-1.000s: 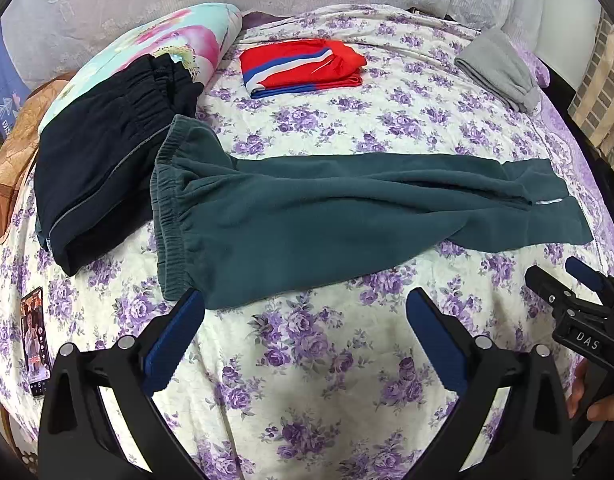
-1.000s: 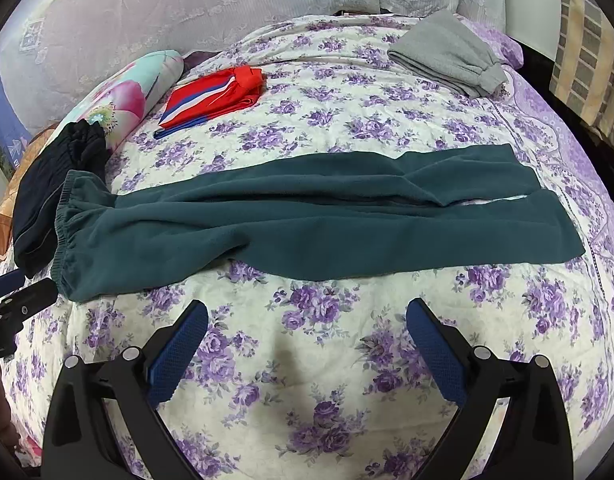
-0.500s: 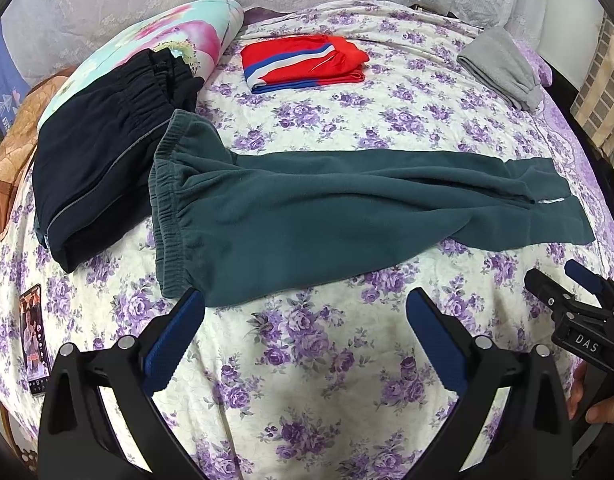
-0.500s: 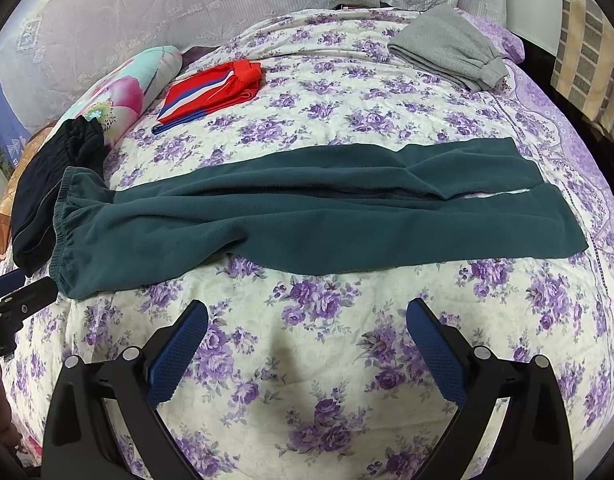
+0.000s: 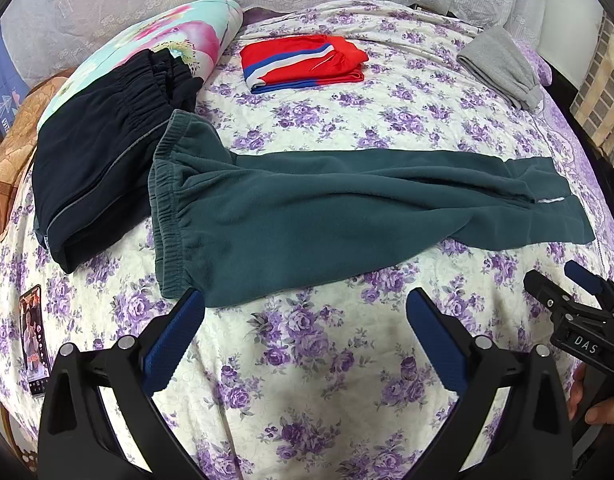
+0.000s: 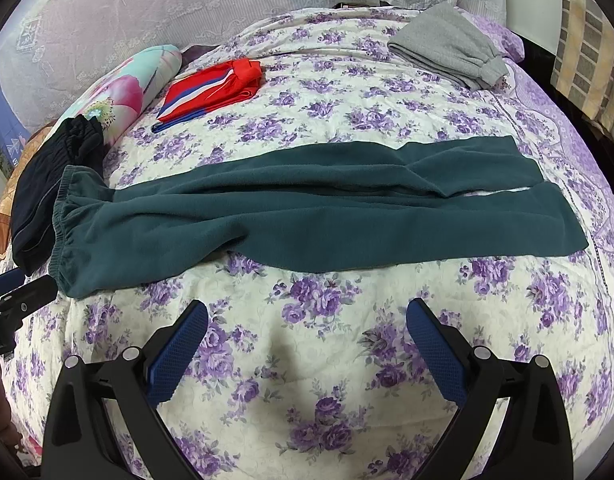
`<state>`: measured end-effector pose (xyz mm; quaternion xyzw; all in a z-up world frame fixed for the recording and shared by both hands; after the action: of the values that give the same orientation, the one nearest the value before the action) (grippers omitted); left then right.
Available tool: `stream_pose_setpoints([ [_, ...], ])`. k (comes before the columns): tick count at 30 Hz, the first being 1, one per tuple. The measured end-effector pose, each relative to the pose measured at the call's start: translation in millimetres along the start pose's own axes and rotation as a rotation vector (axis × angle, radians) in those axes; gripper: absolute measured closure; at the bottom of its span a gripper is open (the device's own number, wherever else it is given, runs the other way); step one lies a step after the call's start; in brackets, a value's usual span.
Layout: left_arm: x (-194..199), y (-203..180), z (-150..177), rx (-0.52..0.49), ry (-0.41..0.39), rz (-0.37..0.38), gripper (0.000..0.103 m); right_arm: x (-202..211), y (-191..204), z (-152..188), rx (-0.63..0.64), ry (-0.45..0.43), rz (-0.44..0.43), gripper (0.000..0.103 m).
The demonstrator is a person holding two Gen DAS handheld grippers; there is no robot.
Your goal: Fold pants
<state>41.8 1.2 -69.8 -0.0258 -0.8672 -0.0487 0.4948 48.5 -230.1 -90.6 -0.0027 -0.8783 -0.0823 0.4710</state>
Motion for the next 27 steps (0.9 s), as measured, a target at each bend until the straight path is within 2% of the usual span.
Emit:
stream_pose_setpoints([
  [27, -1.7, -1.5, 1.3, -0.006, 0.004, 0.001, 0.005, -4.7, 2.1, 3.6, 0.003, 0.020, -0.005, 0.003],
])
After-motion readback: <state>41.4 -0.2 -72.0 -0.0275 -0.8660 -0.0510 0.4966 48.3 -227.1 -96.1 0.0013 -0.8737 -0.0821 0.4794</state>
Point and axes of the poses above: each gripper's, at about its wrist camera, not at the fingertips, and x roughly against the way its jaws point, y to its left, z to its underside, the point moved 6 cm from there along -x, roughly the way its jaws point, and after that the axes turned 8 degrees about -x, right-handed, at the moved point
